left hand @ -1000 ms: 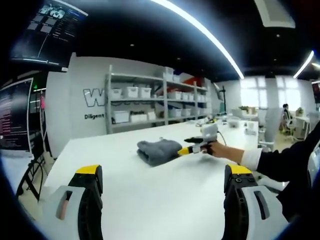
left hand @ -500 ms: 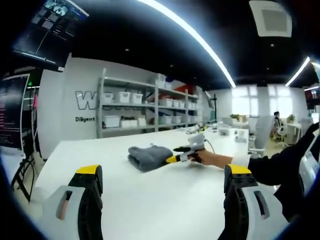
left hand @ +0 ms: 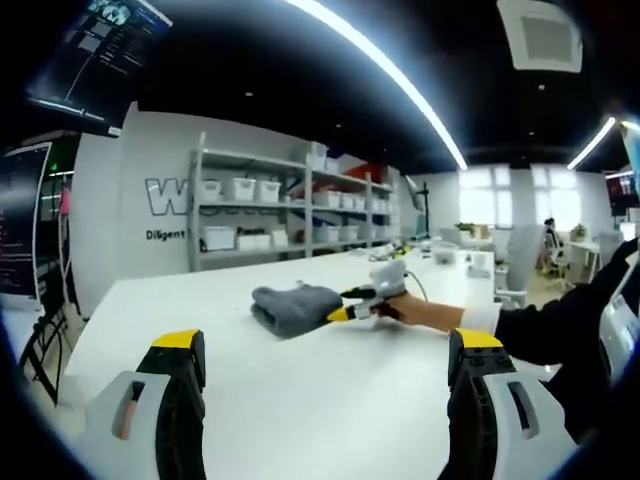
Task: Open the folded towel by lifting each exposed corner and separating the folded layers until the towel lies flat within the target outline without major curled edges
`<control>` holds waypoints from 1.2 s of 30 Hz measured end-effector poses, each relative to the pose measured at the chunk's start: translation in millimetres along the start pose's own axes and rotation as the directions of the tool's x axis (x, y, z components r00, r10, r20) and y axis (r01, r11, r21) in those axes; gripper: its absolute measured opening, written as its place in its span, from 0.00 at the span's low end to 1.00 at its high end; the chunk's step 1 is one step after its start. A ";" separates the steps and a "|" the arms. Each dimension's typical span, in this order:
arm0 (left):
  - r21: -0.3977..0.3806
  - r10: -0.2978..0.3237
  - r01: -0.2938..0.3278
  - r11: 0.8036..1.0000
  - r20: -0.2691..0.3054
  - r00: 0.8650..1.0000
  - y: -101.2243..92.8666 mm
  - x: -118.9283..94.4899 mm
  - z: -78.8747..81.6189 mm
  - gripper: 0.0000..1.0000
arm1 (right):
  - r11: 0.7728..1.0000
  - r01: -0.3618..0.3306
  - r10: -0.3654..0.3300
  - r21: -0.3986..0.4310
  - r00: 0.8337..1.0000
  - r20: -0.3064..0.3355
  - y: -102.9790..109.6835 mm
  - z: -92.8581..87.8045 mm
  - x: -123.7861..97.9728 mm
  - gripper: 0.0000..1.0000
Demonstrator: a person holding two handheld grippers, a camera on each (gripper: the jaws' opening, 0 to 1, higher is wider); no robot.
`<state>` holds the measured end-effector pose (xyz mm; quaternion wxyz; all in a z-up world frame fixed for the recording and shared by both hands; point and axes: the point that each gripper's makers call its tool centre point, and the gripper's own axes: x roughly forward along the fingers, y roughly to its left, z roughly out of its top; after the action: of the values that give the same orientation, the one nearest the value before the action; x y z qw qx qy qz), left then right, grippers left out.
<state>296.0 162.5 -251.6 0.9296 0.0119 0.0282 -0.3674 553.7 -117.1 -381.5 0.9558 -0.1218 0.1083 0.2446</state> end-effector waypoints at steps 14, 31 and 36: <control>0.031 0.041 -0.041 0.999 -0.006 0.999 10.4 -1.5 -2.4 0.99 | 1.000 -0.029 0.029 0.004 1.000 0.005 13.9 -3.8 -5.5 0.47; 0.024 0.057 -0.056 0.998 -0.034 0.998 13.7 4.8 -10.3 0.99 | 0.999 -0.007 0.008 -0.033 1.000 0.006 10.2 -7.3 -11.6 0.26; 0.047 0.059 -0.057 0.997 -0.047 0.997 12.0 4.0 -11.8 0.99 | 0.998 0.008 -0.008 -0.057 1.000 0.006 2.5 -10.8 -9.7 0.17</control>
<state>306.7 169.0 -263.6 0.9384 0.0430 0.0420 -0.3403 542.6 -122.3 -389.7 0.9532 -0.1488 0.0978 0.2442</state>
